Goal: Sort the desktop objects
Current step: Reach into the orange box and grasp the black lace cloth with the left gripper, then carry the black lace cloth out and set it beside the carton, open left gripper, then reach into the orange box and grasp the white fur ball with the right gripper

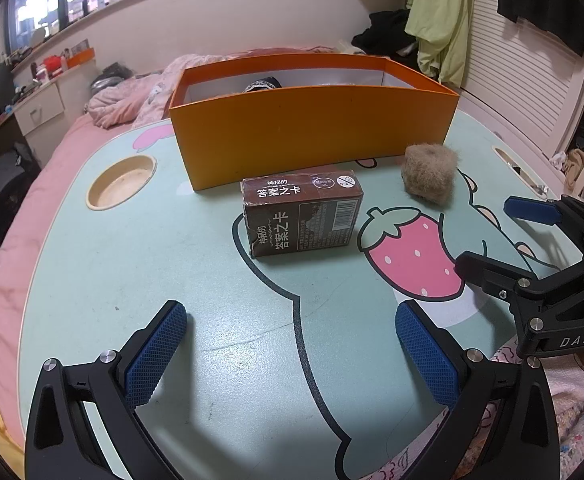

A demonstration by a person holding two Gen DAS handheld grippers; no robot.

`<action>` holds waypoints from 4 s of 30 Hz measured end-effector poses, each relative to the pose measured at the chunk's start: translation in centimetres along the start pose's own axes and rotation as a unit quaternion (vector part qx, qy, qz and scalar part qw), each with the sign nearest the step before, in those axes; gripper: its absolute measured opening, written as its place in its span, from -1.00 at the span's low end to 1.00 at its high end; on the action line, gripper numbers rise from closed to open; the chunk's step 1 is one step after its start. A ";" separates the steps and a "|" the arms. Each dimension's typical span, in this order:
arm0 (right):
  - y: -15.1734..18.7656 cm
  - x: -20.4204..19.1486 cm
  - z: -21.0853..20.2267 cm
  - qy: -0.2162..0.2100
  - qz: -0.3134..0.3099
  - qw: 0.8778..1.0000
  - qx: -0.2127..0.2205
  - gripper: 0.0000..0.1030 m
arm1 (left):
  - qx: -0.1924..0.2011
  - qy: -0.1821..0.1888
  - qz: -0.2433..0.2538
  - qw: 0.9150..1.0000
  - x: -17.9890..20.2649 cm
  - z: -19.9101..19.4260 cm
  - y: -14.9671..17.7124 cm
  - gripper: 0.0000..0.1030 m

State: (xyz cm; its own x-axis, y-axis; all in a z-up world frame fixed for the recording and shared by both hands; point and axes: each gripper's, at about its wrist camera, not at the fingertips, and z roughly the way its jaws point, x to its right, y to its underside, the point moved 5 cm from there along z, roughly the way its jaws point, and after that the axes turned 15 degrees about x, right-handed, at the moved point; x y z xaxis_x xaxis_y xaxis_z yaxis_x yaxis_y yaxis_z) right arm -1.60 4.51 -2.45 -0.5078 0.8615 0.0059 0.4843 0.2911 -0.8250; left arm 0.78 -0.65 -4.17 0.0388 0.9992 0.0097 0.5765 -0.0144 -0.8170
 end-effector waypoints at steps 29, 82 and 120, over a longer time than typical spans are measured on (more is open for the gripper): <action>-0.3 -0.9 -0.7 -0.001 0.001 1.000 0.001 0.99 | -0.080 -0.047 0.026 0.995 -0.6 12.1 -15.6 0.28; -0.4 -1.5 -0.7 -0.004 0.000 1.000 0.003 0.99 | 0.035 0.044 -0.141 0.988 -2.2 2.4 -3.7 0.78; -10.3 -3.8 -2.8 -0.109 0.053 0.991 0.056 0.64 | 0.014 -0.045 -0.030 0.998 -1.5 0.6 0.1 1.00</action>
State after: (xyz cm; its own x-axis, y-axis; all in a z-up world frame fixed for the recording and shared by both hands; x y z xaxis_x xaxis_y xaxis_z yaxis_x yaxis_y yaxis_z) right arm -2.68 -0.56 7.62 -0.6060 0.7708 -0.1964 0.4678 0.1456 -0.8718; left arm 0.27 -2.14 -4.59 -0.0687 0.9976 0.0090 0.5529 0.0456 -0.8320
